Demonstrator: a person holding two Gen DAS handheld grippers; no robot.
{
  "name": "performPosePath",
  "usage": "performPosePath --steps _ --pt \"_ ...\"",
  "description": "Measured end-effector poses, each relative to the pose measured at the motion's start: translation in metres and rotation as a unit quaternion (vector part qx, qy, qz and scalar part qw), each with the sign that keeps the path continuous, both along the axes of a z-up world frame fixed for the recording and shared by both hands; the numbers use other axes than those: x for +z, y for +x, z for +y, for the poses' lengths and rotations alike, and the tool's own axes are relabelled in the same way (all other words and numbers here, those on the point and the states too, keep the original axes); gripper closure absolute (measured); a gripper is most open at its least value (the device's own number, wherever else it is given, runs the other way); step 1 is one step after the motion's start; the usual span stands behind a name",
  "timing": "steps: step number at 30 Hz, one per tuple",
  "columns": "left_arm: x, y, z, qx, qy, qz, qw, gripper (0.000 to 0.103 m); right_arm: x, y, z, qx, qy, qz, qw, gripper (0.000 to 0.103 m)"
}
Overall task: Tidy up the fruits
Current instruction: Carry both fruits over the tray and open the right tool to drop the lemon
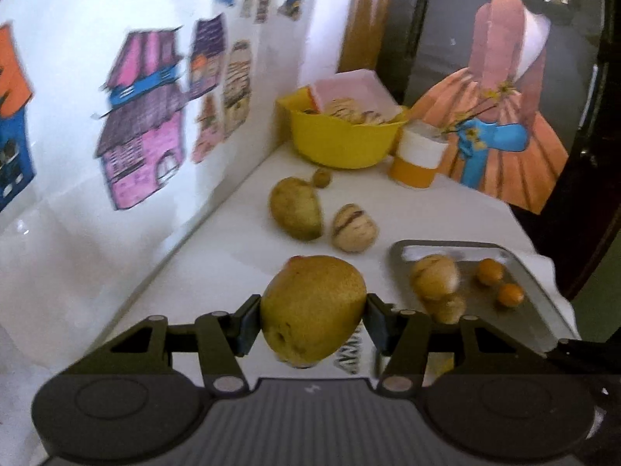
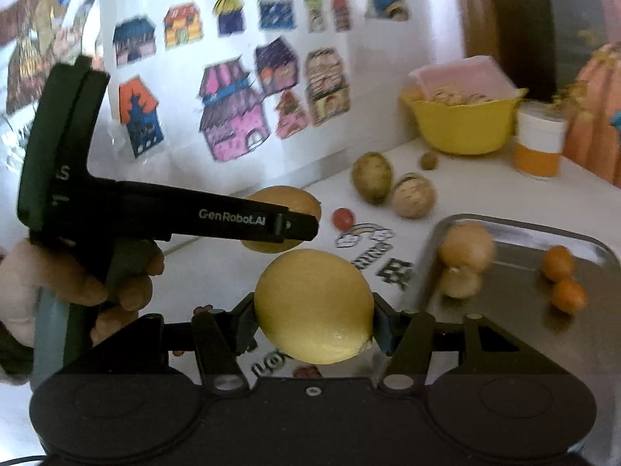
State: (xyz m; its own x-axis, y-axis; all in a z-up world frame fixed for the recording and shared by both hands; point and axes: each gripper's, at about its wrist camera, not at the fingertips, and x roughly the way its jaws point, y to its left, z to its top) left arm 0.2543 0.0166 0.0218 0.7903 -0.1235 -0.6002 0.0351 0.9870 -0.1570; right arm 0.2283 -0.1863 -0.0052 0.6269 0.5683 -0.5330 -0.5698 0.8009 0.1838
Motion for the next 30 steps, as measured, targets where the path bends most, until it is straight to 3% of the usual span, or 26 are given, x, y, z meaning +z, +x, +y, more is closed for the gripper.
performPosePath --steps 9,14,21,26,30 --pt "0.002 0.000 -0.067 -0.049 -0.018 -0.005 0.9986 0.043 0.011 -0.014 -0.084 -0.096 -0.013 -0.026 0.995 0.043" --pt "-0.008 0.003 -0.094 -0.061 -0.036 0.008 0.9975 0.043 0.006 0.004 -0.112 -0.110 -0.025 -0.032 0.993 0.043" --pt "-0.020 0.006 -0.113 -0.065 -0.022 0.029 0.9972 0.043 -0.016 0.044 -0.125 -0.112 -0.045 -0.016 0.993 0.043" --pt "-0.026 0.007 -0.115 -0.062 -0.004 0.034 0.9975 0.043 -0.025 0.052 -0.129 -0.110 -0.032 0.007 0.993 0.043" --pt "-0.025 0.008 -0.119 -0.068 0.004 0.035 0.9971 0.043 -0.025 0.055 -0.121 -0.103 -0.067 0.005 0.992 0.043"
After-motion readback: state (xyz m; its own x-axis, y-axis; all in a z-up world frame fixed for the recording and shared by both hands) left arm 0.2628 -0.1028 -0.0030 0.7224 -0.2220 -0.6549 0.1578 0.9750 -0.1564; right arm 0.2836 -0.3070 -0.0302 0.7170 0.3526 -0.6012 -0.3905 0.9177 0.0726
